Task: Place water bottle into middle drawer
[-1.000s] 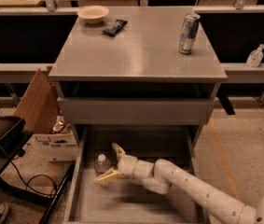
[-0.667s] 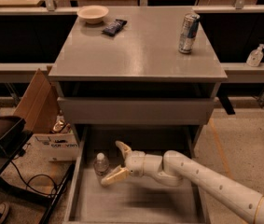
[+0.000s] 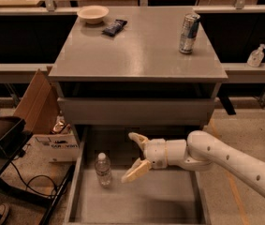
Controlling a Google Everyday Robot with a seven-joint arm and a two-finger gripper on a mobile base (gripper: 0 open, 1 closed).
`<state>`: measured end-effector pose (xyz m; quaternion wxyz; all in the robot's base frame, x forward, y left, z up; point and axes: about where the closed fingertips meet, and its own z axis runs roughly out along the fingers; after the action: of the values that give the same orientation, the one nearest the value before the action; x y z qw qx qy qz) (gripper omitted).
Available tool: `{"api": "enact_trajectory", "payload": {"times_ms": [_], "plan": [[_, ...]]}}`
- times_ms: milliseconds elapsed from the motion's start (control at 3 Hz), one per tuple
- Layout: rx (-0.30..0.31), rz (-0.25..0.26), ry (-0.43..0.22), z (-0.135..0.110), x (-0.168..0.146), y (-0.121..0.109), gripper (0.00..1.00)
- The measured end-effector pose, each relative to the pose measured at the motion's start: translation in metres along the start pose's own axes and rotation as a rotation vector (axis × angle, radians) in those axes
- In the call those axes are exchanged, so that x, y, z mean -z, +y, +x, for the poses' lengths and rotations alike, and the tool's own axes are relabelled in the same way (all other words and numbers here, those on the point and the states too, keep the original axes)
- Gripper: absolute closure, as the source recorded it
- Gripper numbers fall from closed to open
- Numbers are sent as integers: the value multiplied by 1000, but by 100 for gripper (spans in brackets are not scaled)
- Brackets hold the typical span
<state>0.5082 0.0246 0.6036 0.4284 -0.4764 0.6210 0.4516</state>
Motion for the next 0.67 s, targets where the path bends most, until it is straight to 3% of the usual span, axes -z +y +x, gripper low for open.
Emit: {"api": "enact_trajectory", "payload": {"times_ms": [333, 667], "plan": [[76, -11, 61, -53, 36, 17, 0], [76, -11, 61, -53, 36, 17, 0]]}}
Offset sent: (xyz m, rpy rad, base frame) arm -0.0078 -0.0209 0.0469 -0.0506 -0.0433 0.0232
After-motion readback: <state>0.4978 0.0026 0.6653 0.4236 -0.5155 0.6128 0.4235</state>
